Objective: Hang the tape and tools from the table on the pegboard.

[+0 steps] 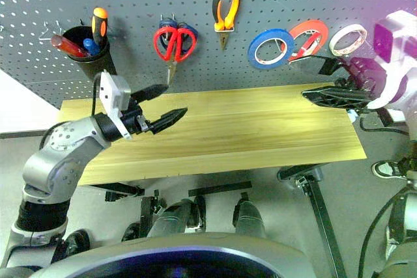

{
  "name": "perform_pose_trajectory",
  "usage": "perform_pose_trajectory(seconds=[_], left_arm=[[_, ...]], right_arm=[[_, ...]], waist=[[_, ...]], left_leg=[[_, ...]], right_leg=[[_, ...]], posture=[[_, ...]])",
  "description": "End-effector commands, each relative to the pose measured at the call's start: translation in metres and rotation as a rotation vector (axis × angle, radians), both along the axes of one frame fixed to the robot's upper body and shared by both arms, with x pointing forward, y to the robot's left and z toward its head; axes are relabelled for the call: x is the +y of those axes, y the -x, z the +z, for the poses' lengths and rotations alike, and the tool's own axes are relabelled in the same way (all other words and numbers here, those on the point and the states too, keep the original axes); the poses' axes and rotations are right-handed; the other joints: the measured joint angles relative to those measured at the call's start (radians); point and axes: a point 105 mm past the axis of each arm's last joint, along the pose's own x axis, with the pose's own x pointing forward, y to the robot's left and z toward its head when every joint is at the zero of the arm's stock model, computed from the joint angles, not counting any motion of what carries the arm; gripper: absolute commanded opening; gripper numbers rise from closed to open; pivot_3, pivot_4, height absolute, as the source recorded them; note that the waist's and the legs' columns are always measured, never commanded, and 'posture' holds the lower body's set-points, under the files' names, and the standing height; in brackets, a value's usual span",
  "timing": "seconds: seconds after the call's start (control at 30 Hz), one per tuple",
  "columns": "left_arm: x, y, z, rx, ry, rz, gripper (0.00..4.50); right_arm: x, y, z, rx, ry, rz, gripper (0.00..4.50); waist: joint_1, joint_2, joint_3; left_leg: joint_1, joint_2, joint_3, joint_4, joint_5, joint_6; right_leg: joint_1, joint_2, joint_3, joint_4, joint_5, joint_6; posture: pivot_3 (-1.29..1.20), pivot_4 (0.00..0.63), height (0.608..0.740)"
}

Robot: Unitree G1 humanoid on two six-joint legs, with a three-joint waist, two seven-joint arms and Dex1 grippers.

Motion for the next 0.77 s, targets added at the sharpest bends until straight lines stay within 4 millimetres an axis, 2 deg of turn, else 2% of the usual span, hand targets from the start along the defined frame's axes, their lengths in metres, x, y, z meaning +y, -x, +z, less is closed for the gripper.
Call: perform_pose_trajectory(seconds=[0.03,0.17,0.33,0.53,0.67,0.77], left_arm=[[0.004,0.002,-0.004,-0.003,0.018,-0.014,4.45],[0.012,-0.004,-0.021,0.02,0.004,0.022,4.45],[0.015,-0.01,-0.033,0.028,0.007,0.047,4.45],[0.023,-0.02,-0.045,0.029,0.028,0.139,4.45],[0.031,-0.031,-0.054,0.025,0.05,0.28,4.45],[0.038,-0.038,-0.057,-0.001,0.069,0.409,4.45]], right_arm=[[0.011,0.004,-0.001,-0.021,-0.011,0.025,4.5],[0.03,0.004,-0.011,-0.011,-0.037,0.018,4.5],[0.044,-0.009,-0.034,0.012,-0.078,-0.089,4.5],[0.048,-0.025,-0.062,0.071,-0.189,-0.261,4.5],[0.043,-0.045,-0.09,0.162,-0.273,-0.443,4.5],[0.047,-0.049,-0.111,0.196,-0.284,-0.516,4.5]], waist=[[0.0,0.0,0.0],[0.001,0.0,-0.001],[0.002,-0.002,-0.017],[0.001,-0.001,-0.038],[-0.002,0.0,-0.052],[-0.002,0.001,-0.063]], left_leg=[[0.0,0.0,0.0,0.0,0.0,0.0],[0.0,0.0,0.0,0.0,0.0,0.0],[0.0,0.0,0.0,0.0,0.0,0.0],[0.0,0.0,0.0,-0.001,0.0,0.0],[0.001,0.0,0.0,-0.002,0.0,0.0],[0.001,0.0,0.001,-0.002,0.0,0.0]], right_leg=[[0.0,0.0,0.0,0.0,0.0,0.0],[0.0,0.0,0.0,0.0,0.0,0.0],[0.0,0.0,0.0,0.0,0.0,0.0],[0.0,0.001,0.0,-0.001,0.0,0.0],[0.0,0.002,0.0,0.0,0.0,0.0],[0.0,0.003,0.0,-0.001,0.0,0.0]], posture=[[-0.11,0.204,0.723],[-0.12,0.191,0.723],[-0.11,0.176,0.723],[-0.11,0.162,0.723],[-0.1,0.145,0.723],[-0.1,0.134,0.723]])
